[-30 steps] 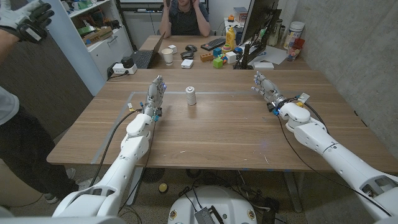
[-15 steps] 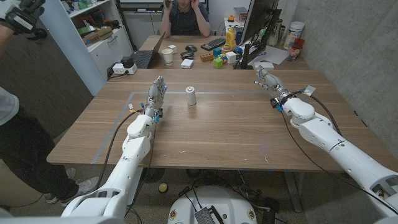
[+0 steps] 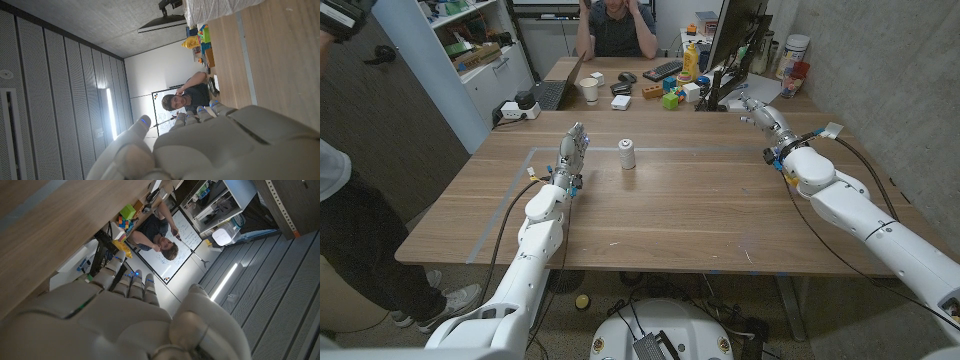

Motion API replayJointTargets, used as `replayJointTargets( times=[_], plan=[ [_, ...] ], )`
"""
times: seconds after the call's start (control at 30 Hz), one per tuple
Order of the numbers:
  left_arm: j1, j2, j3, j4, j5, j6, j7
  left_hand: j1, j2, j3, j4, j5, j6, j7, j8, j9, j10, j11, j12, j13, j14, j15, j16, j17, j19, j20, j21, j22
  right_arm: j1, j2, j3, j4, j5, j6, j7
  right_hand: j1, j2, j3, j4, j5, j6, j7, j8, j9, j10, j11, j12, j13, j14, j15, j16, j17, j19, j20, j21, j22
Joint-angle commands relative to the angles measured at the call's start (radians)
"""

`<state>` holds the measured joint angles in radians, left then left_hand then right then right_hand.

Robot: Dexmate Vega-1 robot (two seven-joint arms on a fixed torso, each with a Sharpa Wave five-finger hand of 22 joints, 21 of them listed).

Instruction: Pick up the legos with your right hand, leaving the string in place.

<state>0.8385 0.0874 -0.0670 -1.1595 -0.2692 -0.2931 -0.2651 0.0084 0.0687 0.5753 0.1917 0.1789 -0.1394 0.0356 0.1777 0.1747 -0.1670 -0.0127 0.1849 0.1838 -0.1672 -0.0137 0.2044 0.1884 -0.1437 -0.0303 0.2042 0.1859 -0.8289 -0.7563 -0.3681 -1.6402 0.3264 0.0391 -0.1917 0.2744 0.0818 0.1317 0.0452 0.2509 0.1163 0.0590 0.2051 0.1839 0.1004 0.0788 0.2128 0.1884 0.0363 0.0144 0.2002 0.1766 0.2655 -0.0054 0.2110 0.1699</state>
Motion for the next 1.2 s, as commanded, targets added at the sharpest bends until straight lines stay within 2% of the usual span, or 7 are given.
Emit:
replayJointTargets(
  times=[0.03, 0.37, 0.6, 0.77, 1.2],
  plan=[
    [-0.005, -0.008, -0.010, 0.004, 0.019, -0.004, -0.008, -0.009, 0.085, -0.006, -0.002, 0.006, -0.009, 0.001, 0.006, 0.003, -0.094, -0.001, 0.005, 0.003, -0.167, 0.001, 0.005, 0.004, -0.011, -0.018, 0.004, 0.004, -0.030, -0.051, 0.035, -0.110, -0.129, -0.079, -0.119, 0.010, -0.005, 0.002, -0.009, -0.006, 0.010, -0.001, 0.009, 0.002, 0.016, 0.002, 0.004, 0.003, 0.011, 0.000, 0.006, 0.003, 0.010, 0.001, 0.005, 0.002],
    [0.005, -0.009, -0.011, -0.014, 0.021, -0.001, -0.011, -0.010, 0.084, -0.010, -0.002, 0.006, -0.008, 0.000, 0.006, 0.003, -0.093, -0.001, 0.006, 0.003, -0.166, 0.001, 0.005, 0.003, -0.011, -0.018, 0.004, 0.004, -0.064, -0.075, 0.075, -0.190, -0.221, -0.166, -0.209, 0.018, -0.010, 0.002, -0.016, -0.007, 0.016, -0.004, 0.008, 0.002, 0.021, 0.002, 0.003, 0.003, 0.016, -0.002, 0.005, 0.003, 0.013, -0.002, 0.003, 0.002],
    [0.019, -0.008, -0.008, -0.036, 0.022, 0.000, -0.010, -0.010, 0.083, -0.014, -0.002, 0.006, -0.008, 0.000, 0.006, 0.003, -0.092, -0.003, 0.006, 0.003, -0.166, 0.002, 0.005, 0.003, -0.011, -0.018, 0.004, 0.004, -0.082, -0.105, 0.094, -0.252, -0.302, -0.283, -0.255, 0.025, -0.012, 0.003, -0.022, -0.009, 0.024, -0.014, 0.009, 0.002, 0.026, -0.003, 0.003, 0.003, 0.024, -0.004, 0.005, 0.003, 0.014, -0.002, 0.001, 0.002],
    [0.030, -0.008, -0.006, -0.052, 0.023, 0.005, -0.007, -0.010, 0.083, -0.016, -0.002, 0.007, -0.008, 0.000, 0.006, 0.003, -0.093, -0.001, 0.006, 0.003, -0.166, 0.002, 0.005, 0.003, -0.011, -0.019, 0.004, 0.004, -0.097, -0.120, 0.110, -0.282, -0.332, -0.339, -0.265, 0.034, -0.014, 0.004, -0.030, -0.011, 0.033, -0.040, 0.009, 0.003, 0.029, -0.003, 0.001, 0.003, 0.035, 0.001, 0.006, 0.003, 0.011, 0.003, -0.003, 0.002],
    [0.040, -0.008, 0.008, -0.068, 0.025, 0.017, -0.005, -0.011, 0.080, -0.023, -0.003, 0.007, -0.005, 0.001, 0.006, 0.003, -0.090, -0.003, 0.006, 0.002, -0.164, 0.002, 0.006, 0.002, -0.010, -0.016, 0.004, 0.004, -0.123, -0.160, 0.149, -0.324, -0.385, -0.437, -0.261, 0.048, -0.014, 0.007, -0.042, -0.014, 0.027, -0.065, 0.002, 0.003, 0.016, -0.017, -0.008, 0.003, 0.030, 0.012, -0.002, 0.004, 0.005, 0.018, -0.009, 0.002]
  ],
)
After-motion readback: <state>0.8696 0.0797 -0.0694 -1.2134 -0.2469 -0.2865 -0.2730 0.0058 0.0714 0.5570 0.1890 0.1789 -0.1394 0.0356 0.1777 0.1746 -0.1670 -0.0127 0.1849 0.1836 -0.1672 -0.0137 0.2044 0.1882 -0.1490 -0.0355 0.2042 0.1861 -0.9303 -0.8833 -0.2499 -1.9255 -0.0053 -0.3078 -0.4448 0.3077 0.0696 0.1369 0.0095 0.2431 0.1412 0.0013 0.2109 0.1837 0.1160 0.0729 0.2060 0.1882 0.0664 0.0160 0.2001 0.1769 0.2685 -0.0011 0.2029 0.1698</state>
